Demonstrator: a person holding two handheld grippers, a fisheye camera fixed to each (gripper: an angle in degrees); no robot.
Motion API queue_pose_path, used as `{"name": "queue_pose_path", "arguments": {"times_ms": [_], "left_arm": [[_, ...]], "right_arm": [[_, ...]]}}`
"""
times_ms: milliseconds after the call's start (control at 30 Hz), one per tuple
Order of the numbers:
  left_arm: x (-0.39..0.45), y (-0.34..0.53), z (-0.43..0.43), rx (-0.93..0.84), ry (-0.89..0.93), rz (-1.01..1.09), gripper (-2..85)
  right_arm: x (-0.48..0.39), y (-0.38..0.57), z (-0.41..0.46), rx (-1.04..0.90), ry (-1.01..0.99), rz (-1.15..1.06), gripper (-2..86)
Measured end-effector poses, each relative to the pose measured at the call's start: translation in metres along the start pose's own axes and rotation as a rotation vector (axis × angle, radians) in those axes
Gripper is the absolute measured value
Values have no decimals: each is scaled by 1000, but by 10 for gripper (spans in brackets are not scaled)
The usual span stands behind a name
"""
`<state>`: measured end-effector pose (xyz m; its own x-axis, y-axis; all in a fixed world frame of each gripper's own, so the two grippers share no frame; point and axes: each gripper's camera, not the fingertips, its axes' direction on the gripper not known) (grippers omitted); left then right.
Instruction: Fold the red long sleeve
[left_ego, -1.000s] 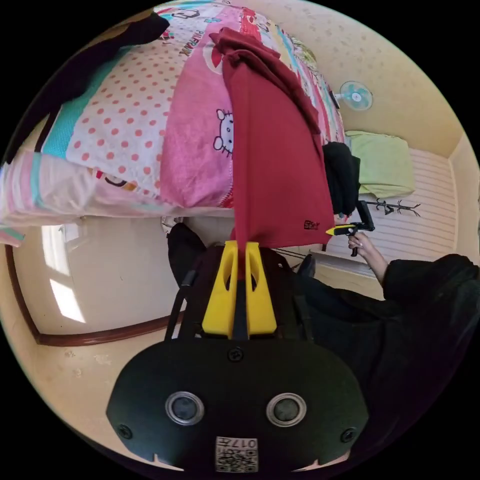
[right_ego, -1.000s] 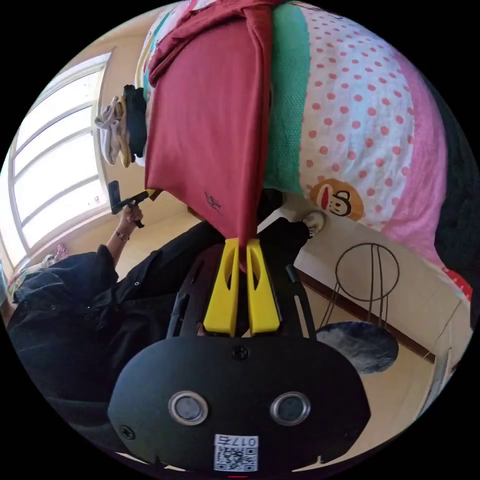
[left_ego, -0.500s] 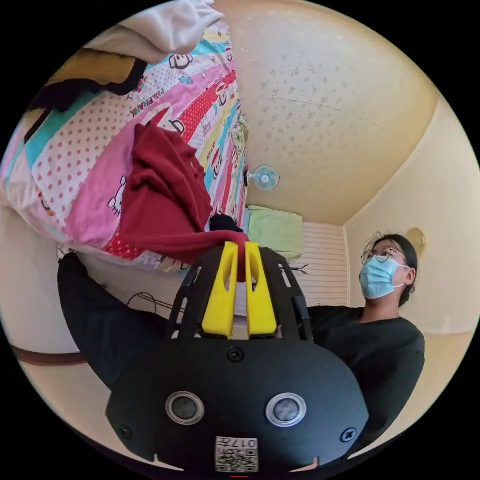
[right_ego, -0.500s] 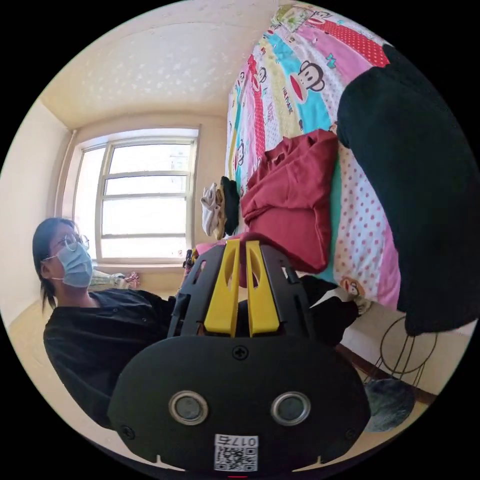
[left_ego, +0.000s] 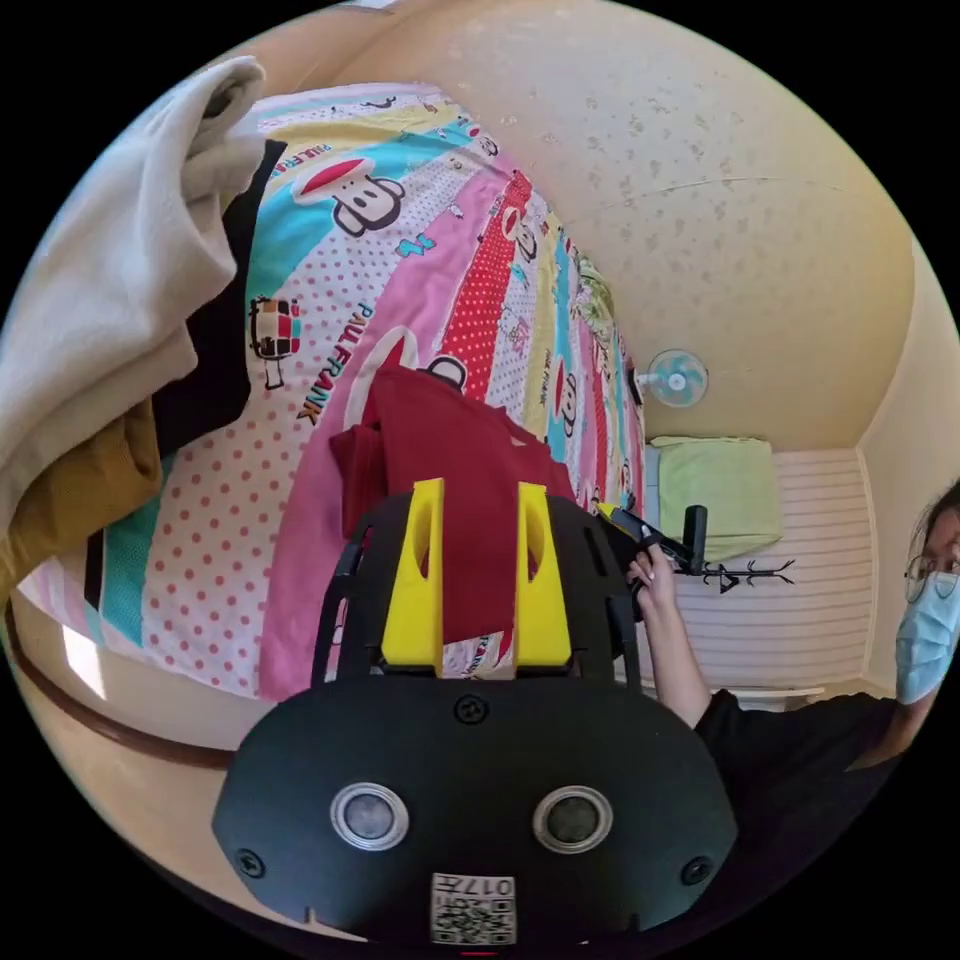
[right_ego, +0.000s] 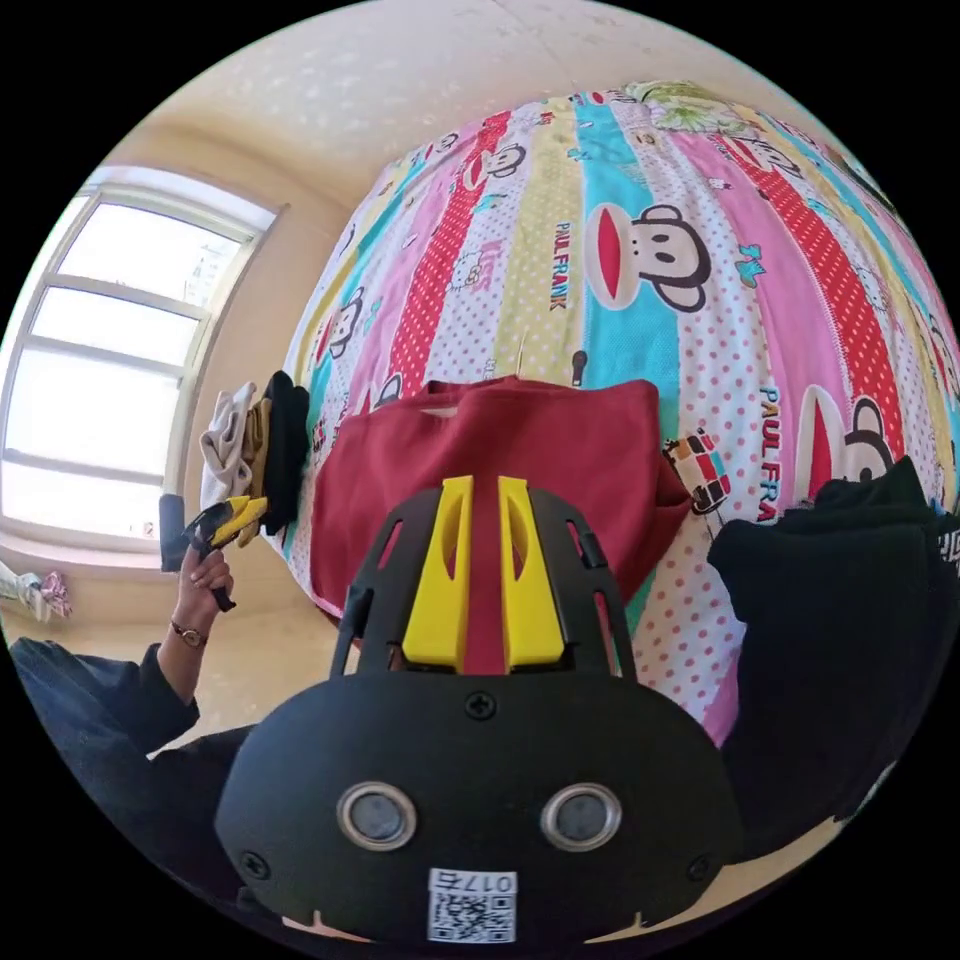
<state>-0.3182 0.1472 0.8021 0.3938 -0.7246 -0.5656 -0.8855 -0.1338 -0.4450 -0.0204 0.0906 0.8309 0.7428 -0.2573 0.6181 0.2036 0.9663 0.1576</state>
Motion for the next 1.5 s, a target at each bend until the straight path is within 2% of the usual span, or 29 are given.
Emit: {"name": "queue_pose_path", "arguments": {"times_ms": [67,100,133,200,233,300,367,433,467,500,567,600,700,833,933,1000,1100,1133,1200,1300,1333,1400,1500], "left_arm": [[-15,20,24,-79,-123,-44,124],[-26,32,39,-132,-159,-81,150],[-39,43,54,-183,-144,-134,168],[-58,55,73,-235,-46,-217,180],[-69,59,83,-246,26,-268,180],[-76,56,95,-242,128,-275,173],[-79,51,108,-262,134,-280,158],[-84,48,120,-278,86,-276,116],[-84,48,120,-268,103,-269,104],[-85,50,118,-232,153,-259,83],[-82,54,111,-184,200,-255,64],[-75,55,107,-160,233,-237,61],[-27,47,97,-83,272,-86,56],[97,42,128,-84,229,295,51],[168,60,195,-177,284,474,51],[192,74,245,-268,333,504,52],[205,95,304,-398,341,503,60],[199,99,307,-386,347,470,64],[181,102,295,-287,321,417,88],[128,105,268,-85,127,282,114],[103,105,270,-71,54,199,135],[66,104,294,-159,19,84,166],[31,111,358,-364,164,13,175]], "right_arm": [[0,-3,32,-78,39,21,15],[6,-4,57,-175,157,58,12],[13,-3,80,-286,276,62,10],[17,-9,80,-292,292,185,8],[6,-17,77,-325,409,216,7],[-26,-23,67,-265,674,190,6],[-64,-23,55,-108,730,109,6],[-102,-16,56,46,551,-57,6],[-105,-14,60,60,515,-76,6],[-102,-14,79,44,466,-79,6],[-75,-16,137,-188,408,-59,7],[-61,-11,149,-170,370,-57,7],[-30,-14,111,-171,190,51,7],[31,48,41,48,17,233,8],[79,106,9,86,24,358,9],[106,135,1,49,57,400,12],[151,175,-8,-12,32,469,21],[167,187,-12,1,-16,481,29],[189,203,-15,23,-129,492,50],[221,223,-10,79,-367,514,103],[232,230,-2,97,-468,534,122],[248,239,14,124,-634,589,152],[265,252,44,194,-863,713,194]]}}
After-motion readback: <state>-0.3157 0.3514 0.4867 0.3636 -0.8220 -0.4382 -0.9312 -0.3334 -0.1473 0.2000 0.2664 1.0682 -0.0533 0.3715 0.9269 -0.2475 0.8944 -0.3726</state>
